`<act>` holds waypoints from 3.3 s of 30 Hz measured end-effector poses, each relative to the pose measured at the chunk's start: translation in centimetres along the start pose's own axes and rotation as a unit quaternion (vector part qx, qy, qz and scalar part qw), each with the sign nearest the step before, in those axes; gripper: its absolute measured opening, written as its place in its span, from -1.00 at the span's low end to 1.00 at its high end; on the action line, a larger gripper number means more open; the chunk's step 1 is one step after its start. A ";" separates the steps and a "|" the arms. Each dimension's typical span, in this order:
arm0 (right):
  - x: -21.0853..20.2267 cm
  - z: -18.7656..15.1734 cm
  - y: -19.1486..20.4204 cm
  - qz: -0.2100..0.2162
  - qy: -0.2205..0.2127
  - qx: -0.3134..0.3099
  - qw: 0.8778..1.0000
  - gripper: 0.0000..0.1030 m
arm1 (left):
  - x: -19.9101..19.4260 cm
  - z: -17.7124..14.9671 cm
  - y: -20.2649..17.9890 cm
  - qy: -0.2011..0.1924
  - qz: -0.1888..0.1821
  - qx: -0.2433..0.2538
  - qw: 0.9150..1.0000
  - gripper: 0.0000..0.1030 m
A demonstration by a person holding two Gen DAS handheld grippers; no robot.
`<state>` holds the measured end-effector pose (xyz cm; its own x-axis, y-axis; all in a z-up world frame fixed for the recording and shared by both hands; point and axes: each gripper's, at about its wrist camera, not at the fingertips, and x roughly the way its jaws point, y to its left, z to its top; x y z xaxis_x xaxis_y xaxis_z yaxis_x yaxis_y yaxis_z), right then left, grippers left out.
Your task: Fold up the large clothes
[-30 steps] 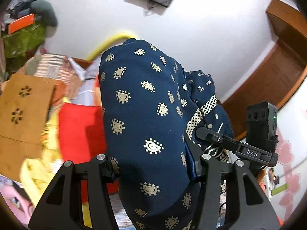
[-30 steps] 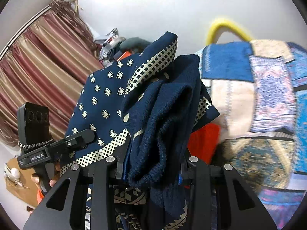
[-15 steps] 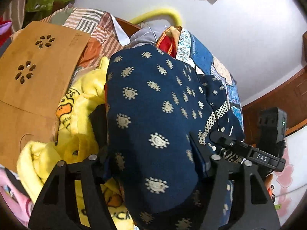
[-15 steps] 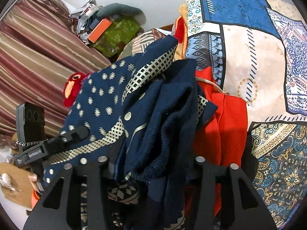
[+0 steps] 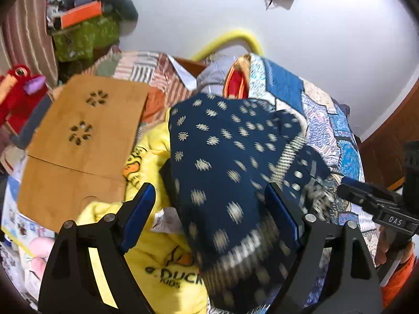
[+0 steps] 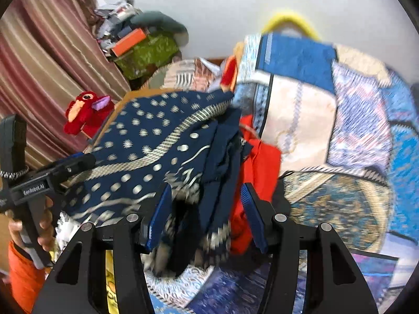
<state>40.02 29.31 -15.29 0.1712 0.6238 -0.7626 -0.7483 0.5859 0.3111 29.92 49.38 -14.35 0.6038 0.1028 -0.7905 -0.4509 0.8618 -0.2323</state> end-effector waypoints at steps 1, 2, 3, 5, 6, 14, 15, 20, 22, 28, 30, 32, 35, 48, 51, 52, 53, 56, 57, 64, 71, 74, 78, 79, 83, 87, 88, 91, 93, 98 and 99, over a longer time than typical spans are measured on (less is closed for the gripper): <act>-1.3 -0.3 0.3 -0.001 -0.011 -0.007 1.000 0.00 | -1.4 -0.3 -0.4 -0.010 -0.002 0.003 1.000 0.65; -2.7 -0.5 0.7 -0.003 -0.025 -0.014 1.000 0.00 | -2.9 -0.6 -0.9 -0.021 -0.004 0.007 1.000 0.65; -3.6 -0.7 1.1 -0.005 -0.037 -0.021 0.999 0.00 | -4.6 -1.1 -1.5 -0.034 -0.004 0.013 0.999 0.65; -6.9 -1.5 2.3 -0.009 -0.075 -0.035 0.997 0.00 | -7.4 -1.8 -2.9 -0.059 -0.002 0.028 0.998 0.65; -8.0 -1.7 2.9 -0.007 -0.090 -0.040 0.995 0.00 | -8.9 -2.3 -3.6 -0.070 -0.002 0.036 0.997 0.65; -19.6 -6.6 8.1 0.013 -0.237 -0.090 0.967 0.00 | -23.0 -8.0 -10.1 -0.202 -0.017 0.086 0.976 0.65; -21.0 -7.4 8.6 0.017 -0.255 -0.094 0.962 0.00 | -25.0 -9.2 -11.1 -0.227 -0.014 0.095 0.969 0.65; -26.4 -12.0 10.6 0.020 -0.334 -0.111 0.936 0.00 | -31.4 -14.7 -14.5 -0.312 -0.009 0.122 0.942 0.65; -27.6 -13.4 11.1 0.018 -0.353 -0.117 0.928 0.00 | -33.1 -16.7 -15.4 -0.338 -0.002 0.122 0.933 0.65; -29.2 -17.7 11.9 -0.001 -0.390 -0.126 0.912 0.00 | -35.7 -22.8 -17.9 -0.405 0.039 0.125 0.905 0.65; -28.9 -18.2 11.9 -0.011 -0.393 -0.122 0.911 0.00 | -35.8 -24.1 -18.4 -0.415 0.047 0.123 0.900 0.65; -28.7 -18.6 11.8 -0.020 -0.393 -0.116 0.912 0.01 | -35.7 -25.1 -18.5 -0.419 0.050 0.116 0.899 0.66; -28.5 -19.2 11.8 -0.035 -0.390 -0.111 0.913 0.34 | -35.5 -26.0 -18.6 -0.416 0.050 0.109 0.901 0.84; -27.9 -19.6 11.5 -0.070 -0.379 -0.100 0.917 0.74 | -33.6 -26.9 -18.2 -0.403 0.072 0.098 0.907 0.99; -27.8 -20.2 11.4 -0.078 -0.378 -0.105 0.916 0.74 | -33.3 -26.8 -17.9 -0.401 0.070 0.093 0.909 0.99; -27.7 -20.3 11.4 -0.080 -0.378 -0.106 0.916 0.74 | -33.2 -26.8 -17.8 -0.399 0.070 0.092 0.909 0.99; -27.7 -20.4 11.4 -0.081 -0.377 -0.107 0.916 0.74 | -33.1 -26.7 -17.7 -0.398 0.069 0.090 0.910 0.99; -27.8 -20.6 11.4 -0.083 -0.374 -0.107 0.917 0.74 | -32.8 -26.7 -17.6 -0.395 0.067 0.088 0.912 0.99; -27.9 -20.7 11.4 -0.082 -0.373 -0.107 0.918 0.74 | -32.7 -26.7 -17.6 -0.395 0.068 0.088 0.912 0.99; -27.9 -20.6 11.2 -0.083 -0.366 -0.103 0.921 0.74 | -32.4 -26.5 -17.5 -0.389 0.068 0.088 0.914 0.99; -27.8 -20.6 11.1 -0.087 -0.357 -0.104 0.924 0.74 | -32.1 -26.2 -17.4 -0.383 0.060 0.084 0.918 0.99; -28.0 -20.6 11.1 -0.087 -0.357 -0.104 0.924 0.74 | -32.1 -26.1 -17.5 -0.383 0.065 0.083 0.918 0.99; -28.0 -20.6 11.0 -0.085 -0.357 -0.102 0.925 0.74 | -31.9 -26.0 -17.6 -0.380 0.060 0.084 0.919 0.99; -28.0 -20.6 11.0 -0.085 -0.357 -0.102 0.925 0.74 | -31.9 -26.0 -17.6 -0.379 0.059 0.084 0.920 0.99; -28.3 -20.8 10.9 -0.084 -0.358 -0.100 0.924 0.74 | -31.9 -26.0 -17.8 -0.380 0.062 0.087 0.919 0.99; -28.3 -20.7 10.7 -0.083 -0.359 -0.099 0.924 0.74 | -31.9 -26.1 -17.9 -0.380 0.061 0.087 0.919 0.99; -28.3 -20.8 10.7 -0.083 -0.360 -0.098 0.924 0.74 | -31.9 -26.1 -17.9 -0.380 0.061 0.087 0.919 0.99; -28.5 -20.8 10.7 -0.082 -0.361 -0.096 0.924 0.74 | -31.9 -26.1 -17.9 -0.380 0.060 0.086 0.919 0.99; -28.6 -20.8 10.6 -0.082 -0.363 -0.095 0.923 0.74 | -32.0 -26.1 -17.9 -0.380 0.058 0.086 0.919 0.99; -28.6 -20.8 10.4 -0.080 -0.364 -0.090 0.924 0.74 | -32.0 -26.1 -18.1 -0.379 0.049 0.088 0.920 0.99; -28.6 -20.9 10.4 -0.081 -0.365 -0.090 0.923 0.74 | -32.0 -26.1 -18.1 -0.378 0.048 0.087 0.920 0.99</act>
<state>13.97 6.77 -2.08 0.6271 0.7567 -0.1847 -0.7582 0.6473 0.0782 1.59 17.55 0.37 0.8814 0.4423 -0.1660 -0.4536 0.8905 -0.0358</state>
